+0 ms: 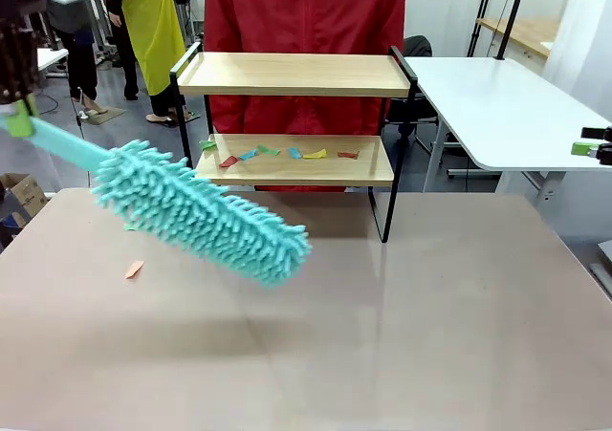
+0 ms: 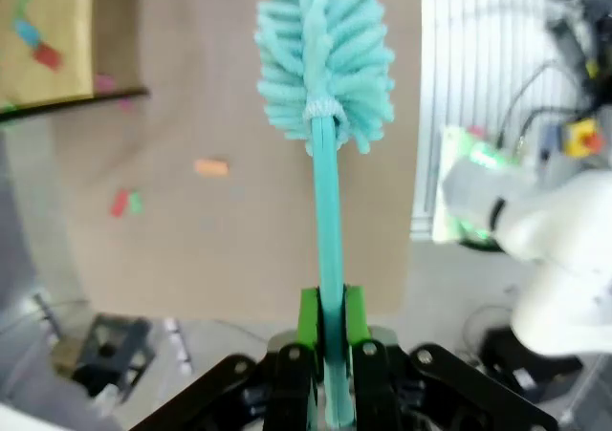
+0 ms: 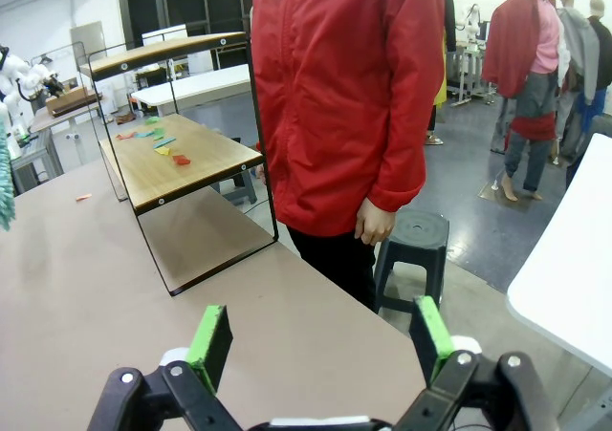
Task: Clean the shelf.
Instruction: Clean the specific section of the Shelf indicated by the human with the Duster.
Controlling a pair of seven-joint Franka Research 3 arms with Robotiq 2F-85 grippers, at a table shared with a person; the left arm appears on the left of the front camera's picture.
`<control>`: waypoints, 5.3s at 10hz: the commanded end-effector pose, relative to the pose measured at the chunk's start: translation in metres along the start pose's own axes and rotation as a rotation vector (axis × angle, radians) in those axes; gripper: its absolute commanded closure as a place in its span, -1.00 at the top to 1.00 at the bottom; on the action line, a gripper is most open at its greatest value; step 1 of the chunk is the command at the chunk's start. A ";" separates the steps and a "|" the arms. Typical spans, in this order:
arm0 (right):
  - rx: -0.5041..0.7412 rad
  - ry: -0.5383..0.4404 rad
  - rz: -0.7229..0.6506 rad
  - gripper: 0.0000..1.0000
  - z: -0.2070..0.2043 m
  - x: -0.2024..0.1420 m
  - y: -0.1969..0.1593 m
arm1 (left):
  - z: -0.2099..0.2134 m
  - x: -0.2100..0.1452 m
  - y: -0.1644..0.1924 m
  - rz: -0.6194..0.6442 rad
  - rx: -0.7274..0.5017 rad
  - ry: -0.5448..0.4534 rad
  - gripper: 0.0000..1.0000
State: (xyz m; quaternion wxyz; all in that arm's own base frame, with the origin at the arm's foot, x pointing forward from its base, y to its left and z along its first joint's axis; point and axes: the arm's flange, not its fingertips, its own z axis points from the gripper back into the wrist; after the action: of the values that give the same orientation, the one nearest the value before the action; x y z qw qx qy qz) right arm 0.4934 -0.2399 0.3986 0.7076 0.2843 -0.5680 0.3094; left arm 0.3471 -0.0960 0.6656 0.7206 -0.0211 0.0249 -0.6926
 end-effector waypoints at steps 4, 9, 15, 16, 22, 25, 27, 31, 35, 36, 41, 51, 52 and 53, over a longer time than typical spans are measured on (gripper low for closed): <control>-0.001 -0.001 0.004 1.00 -0.001 0.002 0.001 | -0.030 0.006 0.006 -0.046 -0.035 0.131 -0.74; -0.001 -0.001 0.004 1.00 -0.001 0.002 0.001 | -0.036 0.011 0.009 -0.026 -0.054 0.126 -0.74; -0.001 -0.001 0.004 1.00 -0.001 0.002 0.001 | -0.036 0.011 0.009 -0.026 -0.054 0.126 -0.74; -0.001 -0.001 0.004 1.00 -0.001 0.002 0.001 | -0.036 0.011 0.009 -0.026 -0.054 0.126 -0.74; -0.001 -0.001 0.004 1.00 -0.001 0.002 0.001 | -0.036 0.011 0.009 -0.026 -0.054 0.126 -0.74; -0.001 -0.001 0.004 1.00 -0.001 0.002 0.001 | -0.036 0.011 0.009 -0.026 -0.054 0.126 -0.74; -0.001 -0.001 0.004 1.00 -0.001 0.002 0.001 | -0.036 0.011 0.009 -0.026 -0.054 0.126 -0.74; -0.001 -0.001 0.004 1.00 -0.001 0.002 0.001 | -0.036 0.011 0.009 -0.026 -0.054 0.126 -0.74; -0.001 -0.001 0.004 1.00 -0.001 0.002 0.001 | -0.036 0.011 0.009 -0.026 -0.054 0.126 -0.74; -0.001 -0.001 0.004 1.00 -0.001 0.002 0.001 | -0.036 0.011 0.009 -0.026 -0.054 0.126 -0.74; -0.001 -0.001 0.004 1.00 -0.001 0.002 0.001 | -0.040 0.011 0.009 -0.024 -0.048 0.125 -0.74; -0.001 -0.001 0.004 1.00 -0.001 0.002 0.001 | -0.076 0.097 -0.001 0.294 -0.097 -0.416 -0.74; -0.001 -0.001 0.004 1.00 -0.001 0.002 0.001 | -0.073 0.112 -0.008 0.393 -0.103 -0.431 -0.74; -0.001 -0.001 0.004 1.00 -0.001 0.002 0.001 | -0.070 0.126 -0.014 0.519 -0.100 -0.416 -0.74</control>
State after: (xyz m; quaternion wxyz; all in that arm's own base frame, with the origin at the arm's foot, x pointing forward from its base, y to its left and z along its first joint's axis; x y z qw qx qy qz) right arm 0.4934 -0.2400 0.3985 0.7077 0.2843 -0.5681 0.3094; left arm 0.3416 -0.2124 0.5924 0.8304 -0.1912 -0.0719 -0.5184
